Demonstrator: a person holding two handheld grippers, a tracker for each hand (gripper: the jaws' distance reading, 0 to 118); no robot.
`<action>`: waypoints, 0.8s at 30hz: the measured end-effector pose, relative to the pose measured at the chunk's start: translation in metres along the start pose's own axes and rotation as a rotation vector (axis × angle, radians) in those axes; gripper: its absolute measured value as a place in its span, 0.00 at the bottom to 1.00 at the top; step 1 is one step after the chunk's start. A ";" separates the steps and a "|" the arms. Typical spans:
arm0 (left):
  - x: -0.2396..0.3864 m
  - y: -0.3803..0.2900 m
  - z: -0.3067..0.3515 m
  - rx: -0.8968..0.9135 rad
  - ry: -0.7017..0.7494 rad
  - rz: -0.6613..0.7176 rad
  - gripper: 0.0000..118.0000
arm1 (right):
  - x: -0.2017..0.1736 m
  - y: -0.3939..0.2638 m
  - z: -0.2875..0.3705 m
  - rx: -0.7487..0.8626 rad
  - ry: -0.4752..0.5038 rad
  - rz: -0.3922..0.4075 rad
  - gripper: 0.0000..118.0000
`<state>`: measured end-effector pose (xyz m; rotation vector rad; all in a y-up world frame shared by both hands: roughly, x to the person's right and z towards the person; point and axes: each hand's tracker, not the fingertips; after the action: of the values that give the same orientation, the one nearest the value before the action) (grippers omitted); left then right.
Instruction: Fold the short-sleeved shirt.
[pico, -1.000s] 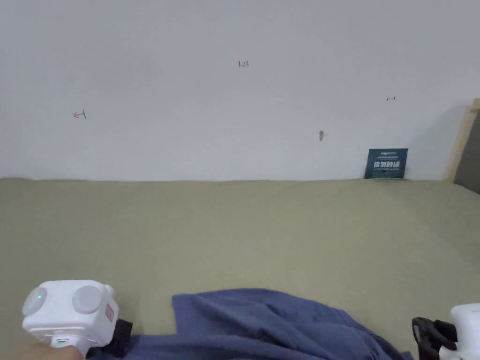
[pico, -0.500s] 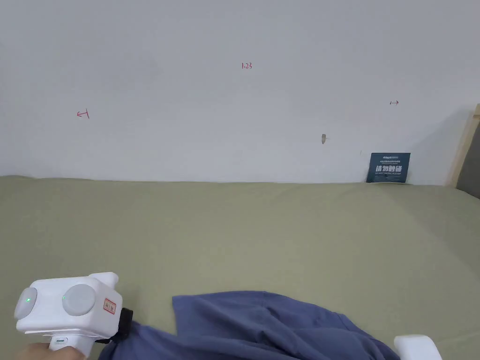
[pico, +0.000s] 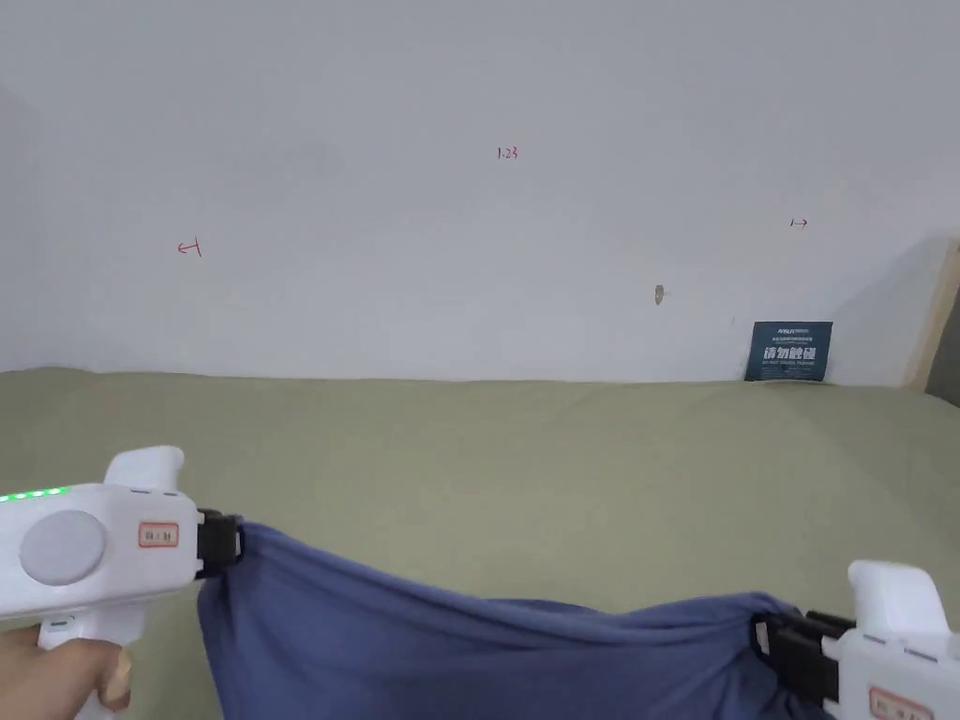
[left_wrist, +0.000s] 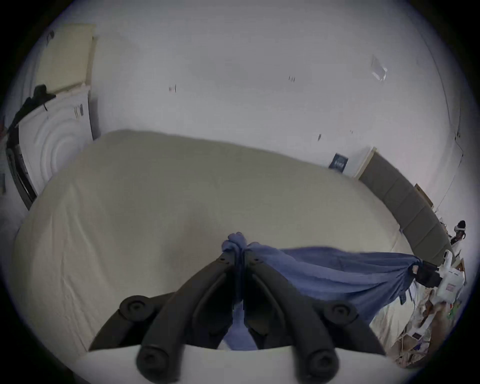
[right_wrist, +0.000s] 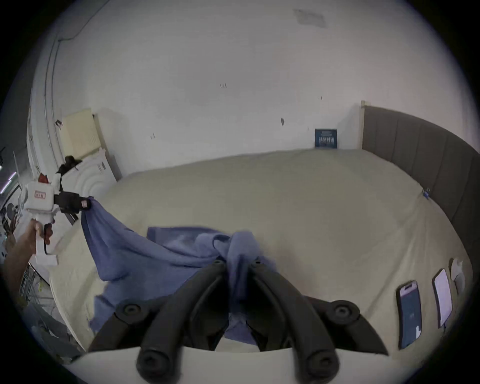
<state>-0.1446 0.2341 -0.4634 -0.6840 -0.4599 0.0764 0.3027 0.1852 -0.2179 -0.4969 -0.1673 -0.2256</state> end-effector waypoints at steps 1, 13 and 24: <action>-0.001 0.009 0.009 0.007 -0.007 0.013 0.05 | -0.001 0.012 0.001 0.023 0.006 0.009 0.08; -0.008 0.098 0.072 0.237 -0.043 0.021 0.05 | -0.019 0.134 0.004 0.233 0.007 0.111 0.08; 0.002 0.158 0.080 0.374 -0.031 -0.015 0.05 | -0.035 0.214 -0.011 0.350 -0.011 0.111 0.09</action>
<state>-0.1650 0.4042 -0.5073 -0.3126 -0.4648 0.1552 0.3248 0.3690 -0.3319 -0.1589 -0.1852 -0.0820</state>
